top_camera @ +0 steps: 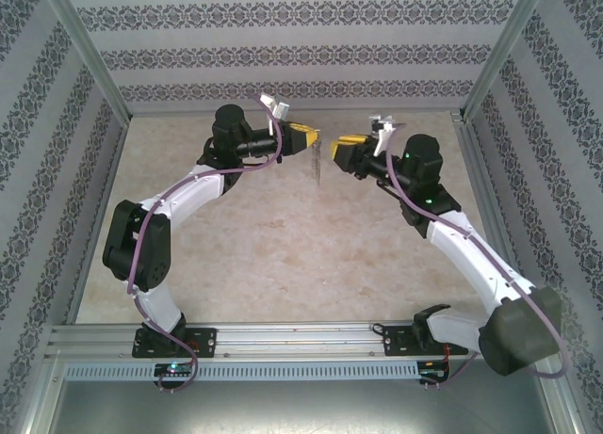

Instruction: Put the keys on the keyring

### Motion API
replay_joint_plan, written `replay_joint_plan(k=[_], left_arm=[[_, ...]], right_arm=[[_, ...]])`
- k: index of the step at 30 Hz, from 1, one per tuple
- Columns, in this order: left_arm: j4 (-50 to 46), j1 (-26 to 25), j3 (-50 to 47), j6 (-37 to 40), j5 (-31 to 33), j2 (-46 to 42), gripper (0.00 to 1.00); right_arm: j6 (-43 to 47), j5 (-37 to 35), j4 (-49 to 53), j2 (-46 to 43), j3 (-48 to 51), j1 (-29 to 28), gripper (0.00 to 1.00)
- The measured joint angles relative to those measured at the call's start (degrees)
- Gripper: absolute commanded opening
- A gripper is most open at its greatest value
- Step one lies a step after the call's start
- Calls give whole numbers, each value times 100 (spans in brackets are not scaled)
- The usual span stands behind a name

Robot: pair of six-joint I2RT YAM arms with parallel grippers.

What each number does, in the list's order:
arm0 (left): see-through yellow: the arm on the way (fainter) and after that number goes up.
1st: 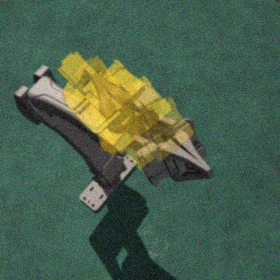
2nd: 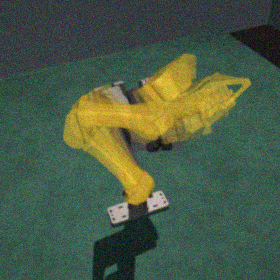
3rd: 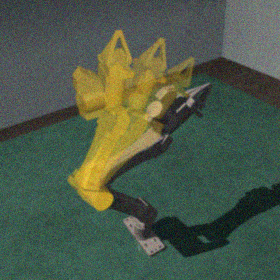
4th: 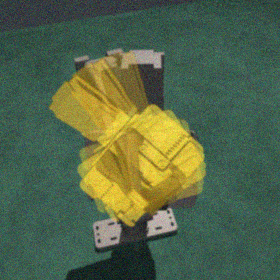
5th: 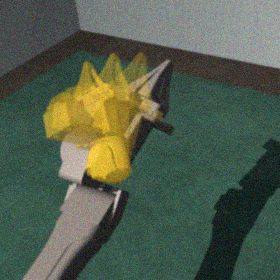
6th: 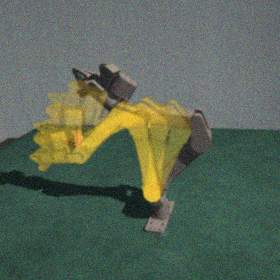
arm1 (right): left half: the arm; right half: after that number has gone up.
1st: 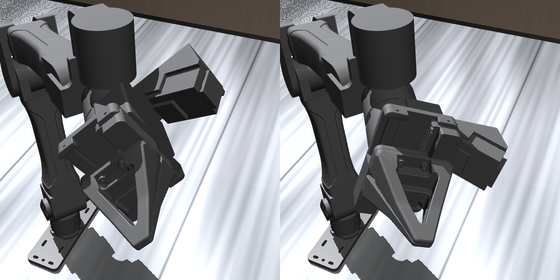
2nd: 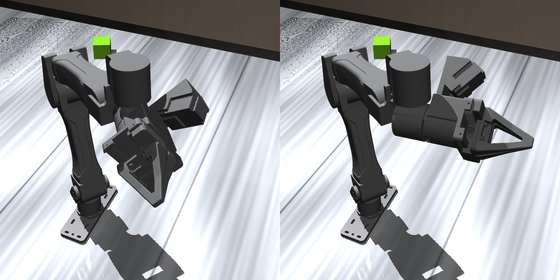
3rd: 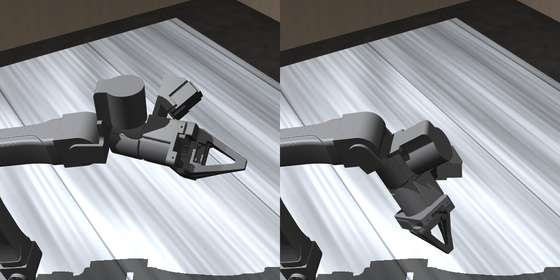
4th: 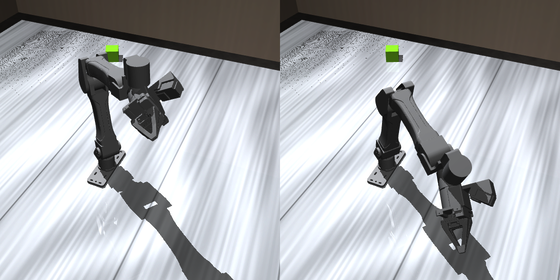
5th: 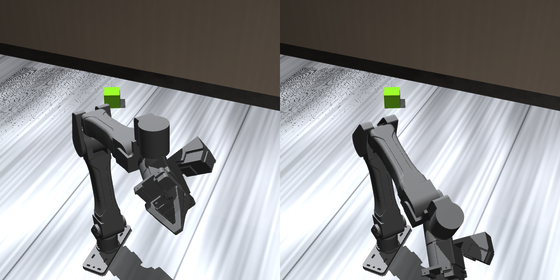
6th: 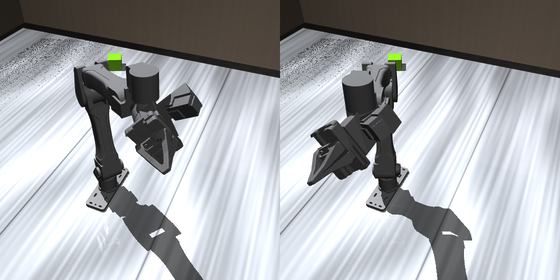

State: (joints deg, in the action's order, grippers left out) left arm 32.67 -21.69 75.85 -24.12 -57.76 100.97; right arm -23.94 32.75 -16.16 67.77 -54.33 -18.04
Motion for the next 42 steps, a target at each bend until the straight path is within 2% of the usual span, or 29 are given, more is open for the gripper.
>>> replay_joint_plan(k=[5, 10, 18, 29, 39, 42], left_arm=[[33, 0, 0, -17, 0, 0, 0], [302, 0, 0, -192, -11, 0, 0], [579, 0, 0, -428, -46, 0, 0], [603, 0, 0, -490, -66, 2, 0], [640, 0, 0, -496, -125, 2, 0], [640, 0, 0, -511, -160, 2, 0]], right_arm=[[-184, -142, -197, -70, -2, 81, 36], [-535, -170, -671, 354, -4, 81, 35], [-1220, 328, -1606, 1134, -4, 81, 35], [-1561, 752, -2234, 1342, -48, 26, 33], [-1626, 876, -2308, 1484, -201, -22, 24], [-1637, 894, -2308, 1534, -256, -22, 18]])
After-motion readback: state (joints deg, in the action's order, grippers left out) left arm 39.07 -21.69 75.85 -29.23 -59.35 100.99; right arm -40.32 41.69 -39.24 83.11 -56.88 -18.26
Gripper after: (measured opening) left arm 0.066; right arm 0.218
